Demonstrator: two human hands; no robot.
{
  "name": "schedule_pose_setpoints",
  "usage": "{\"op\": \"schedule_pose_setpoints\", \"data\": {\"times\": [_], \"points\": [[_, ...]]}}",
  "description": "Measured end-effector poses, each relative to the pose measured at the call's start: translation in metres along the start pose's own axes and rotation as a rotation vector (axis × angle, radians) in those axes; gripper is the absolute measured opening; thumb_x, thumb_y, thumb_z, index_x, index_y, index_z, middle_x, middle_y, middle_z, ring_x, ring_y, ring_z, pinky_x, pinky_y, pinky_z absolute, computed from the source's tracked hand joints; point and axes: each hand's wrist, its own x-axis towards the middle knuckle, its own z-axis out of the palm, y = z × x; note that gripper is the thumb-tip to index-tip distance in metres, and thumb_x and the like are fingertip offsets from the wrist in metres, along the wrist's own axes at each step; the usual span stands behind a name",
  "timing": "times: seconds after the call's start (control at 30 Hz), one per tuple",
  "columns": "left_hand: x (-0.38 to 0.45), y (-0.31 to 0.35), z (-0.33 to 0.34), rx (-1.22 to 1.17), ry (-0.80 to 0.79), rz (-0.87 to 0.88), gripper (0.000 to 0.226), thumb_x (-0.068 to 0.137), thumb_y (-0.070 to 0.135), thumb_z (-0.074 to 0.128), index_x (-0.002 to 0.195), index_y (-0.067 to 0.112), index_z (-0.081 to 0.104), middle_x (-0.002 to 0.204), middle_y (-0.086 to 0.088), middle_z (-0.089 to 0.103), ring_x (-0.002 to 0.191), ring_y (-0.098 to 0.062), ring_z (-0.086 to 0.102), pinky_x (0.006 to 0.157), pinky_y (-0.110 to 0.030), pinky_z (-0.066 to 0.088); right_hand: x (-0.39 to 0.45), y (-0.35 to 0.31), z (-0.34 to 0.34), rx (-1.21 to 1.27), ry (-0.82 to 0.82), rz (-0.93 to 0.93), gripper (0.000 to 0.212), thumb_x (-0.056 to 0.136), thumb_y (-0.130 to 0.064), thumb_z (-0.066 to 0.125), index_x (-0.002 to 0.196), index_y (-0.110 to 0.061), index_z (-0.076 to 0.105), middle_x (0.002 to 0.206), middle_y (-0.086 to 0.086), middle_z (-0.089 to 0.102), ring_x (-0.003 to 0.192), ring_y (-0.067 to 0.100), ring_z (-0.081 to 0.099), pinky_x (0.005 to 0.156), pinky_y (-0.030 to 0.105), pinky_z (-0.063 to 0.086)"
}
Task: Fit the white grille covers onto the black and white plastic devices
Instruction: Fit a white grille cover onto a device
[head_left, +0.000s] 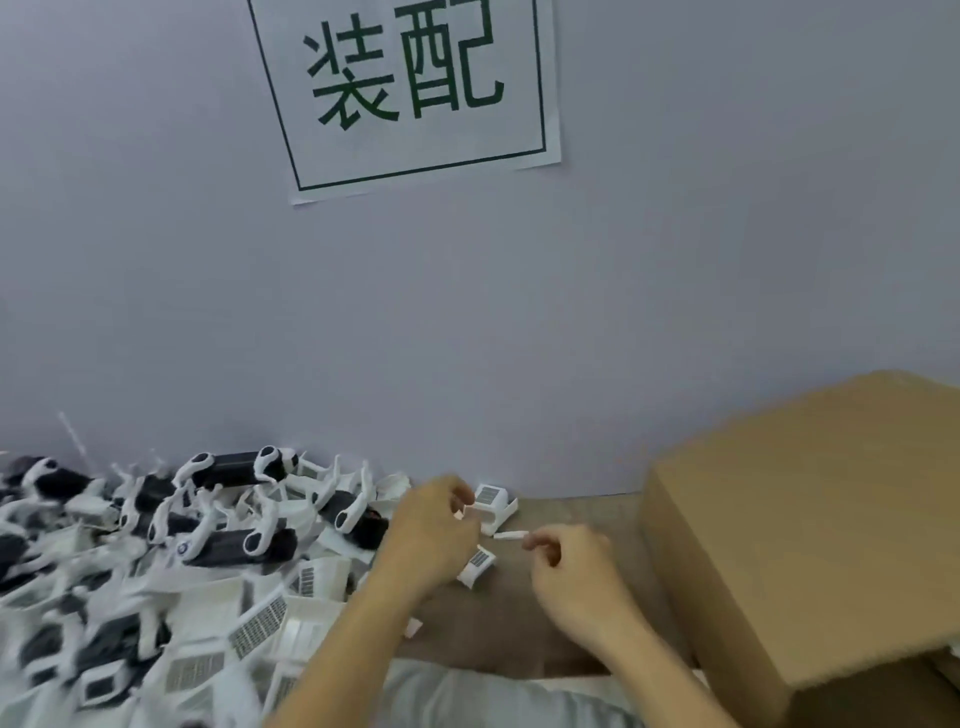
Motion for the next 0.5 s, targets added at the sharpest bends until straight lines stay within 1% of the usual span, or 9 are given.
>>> {"op": "schedule_pose_setpoints", "data": {"times": [0.07, 0.1, 0.13, 0.2, 0.23, 0.3, 0.37, 0.43, 0.5], "points": [[0.017, 0.001, -0.018, 0.363, -0.054, 0.016, 0.032, 0.091, 0.020, 0.055, 0.122, 0.023, 0.055, 0.121, 0.000, 0.055, 0.112, -0.020, 0.053, 0.092, -0.030, 0.046, 0.002, 0.002, 0.002, 0.053, 0.018, -0.024, 0.027, 0.092, -0.012, 0.050, 0.091, -0.024, 0.075, 0.070, -0.008, 0.065, 0.053, -0.002, 0.050, 0.053, 0.010, 0.037], [0.025, 0.002, -0.028, 0.571, -0.092, -0.013, 0.039, 0.091, 0.021, 0.054, 0.130, 0.022, 0.048, 0.129, -0.004, 0.049, 0.124, -0.028, 0.044, 0.100, -0.039, 0.043, 0.003, 0.003, 0.002, 0.075, 0.026, -0.032, 0.028, 0.092, -0.011, 0.051, 0.086, -0.026, 0.073, 0.065, -0.009, 0.064, 0.049, -0.002, 0.050, 0.050, 0.008, 0.035], [0.031, 0.002, -0.038, 0.749, -0.145, -0.065, 0.046, 0.091, 0.022, 0.054, 0.135, 0.021, 0.042, 0.135, -0.007, 0.043, 0.132, -0.033, 0.036, 0.103, -0.047, 0.041, 0.002, 0.005, 0.002, 0.078, 0.022, -0.037, 0.029, 0.091, -0.010, 0.051, 0.081, -0.027, 0.072, 0.062, -0.007, 0.063, 0.050, 0.000, 0.050, 0.049, 0.008, 0.036], [0.042, -0.003, -0.053, 0.955, -0.248, -0.158, 0.053, 0.091, 0.020, 0.054, 0.140, 0.019, 0.035, 0.142, -0.010, 0.038, 0.140, -0.037, 0.024, 0.103, -0.056, 0.042, 0.002, 0.007, 0.004, 0.040, -0.010, -0.040, 0.030, 0.091, -0.010, 0.051, 0.078, -0.030, 0.069, 0.064, -0.006, 0.063, 0.057, 0.002, 0.051, 0.051, 0.008, 0.037], [0.046, -0.009, -0.058, 1.018, -0.281, -0.182, 0.053, 0.091, 0.019, 0.053, 0.141, 0.018, 0.036, 0.143, -0.011, 0.037, 0.142, -0.036, 0.021, 0.102, -0.057, 0.044, 0.001, 0.008, 0.005, 0.032, -0.029, -0.035, 0.030, 0.091, -0.010, 0.051, 0.078, -0.031, 0.068, 0.067, -0.005, 0.064, 0.058, 0.002, 0.052, 0.053, 0.008, 0.038], [0.055, -0.022, -0.066, 1.107, -0.292, -0.174, 0.047, 0.092, 0.023, 0.053, 0.138, 0.017, 0.042, 0.142, -0.010, 0.040, 0.142, -0.035, 0.021, 0.099, -0.049, 0.047, 0.000, 0.008, 0.006, 0.053, -0.067, -0.019, 0.028, 0.091, -0.010, 0.052, 0.082, -0.030, 0.069, 0.070, -0.004, 0.065, 0.052, 0.000, 0.053, 0.052, 0.009, 0.040], [0.059, -0.035, -0.071, 1.150, -0.278, -0.150, 0.043, 0.095, 0.034, 0.051, 0.134, 0.017, 0.048, 0.137, -0.007, 0.048, 0.138, -0.032, 0.028, 0.091, -0.040, 0.043, 0.000, 0.006, 0.006, 0.077, -0.087, -0.012, 0.028, 0.091, -0.009, 0.052, 0.083, -0.028, 0.070, 0.066, -0.005, 0.063, 0.048, 0.000, 0.051, 0.050, 0.011, 0.041], [0.060, -0.047, -0.074, 1.157, -0.308, -0.143, 0.050, 0.095, 0.049, 0.048, 0.136, 0.021, 0.047, 0.138, -0.005, 0.051, 0.134, -0.031, 0.038, 0.094, -0.040, 0.041, -0.001, 0.006, 0.005, 0.081, -0.085, -0.009, 0.028, 0.091, -0.009, 0.051, 0.083, -0.029, 0.069, 0.067, -0.005, 0.064, 0.050, -0.002, 0.053, 0.052, 0.010, 0.043], [0.059, -0.057, -0.074, 1.087, -0.351, -0.129, 0.056, 0.096, 0.054, 0.047, 0.141, 0.021, 0.042, 0.139, -0.006, 0.052, 0.126, -0.029, 0.050, 0.096, -0.038, 0.045, -0.002, 0.005, 0.004, 0.066, -0.097, -0.004, 0.028, 0.092, -0.011, 0.051, 0.084, -0.030, 0.069, 0.073, -0.004, 0.068, 0.055, -0.004, 0.056, 0.056, 0.009, 0.044]]}}
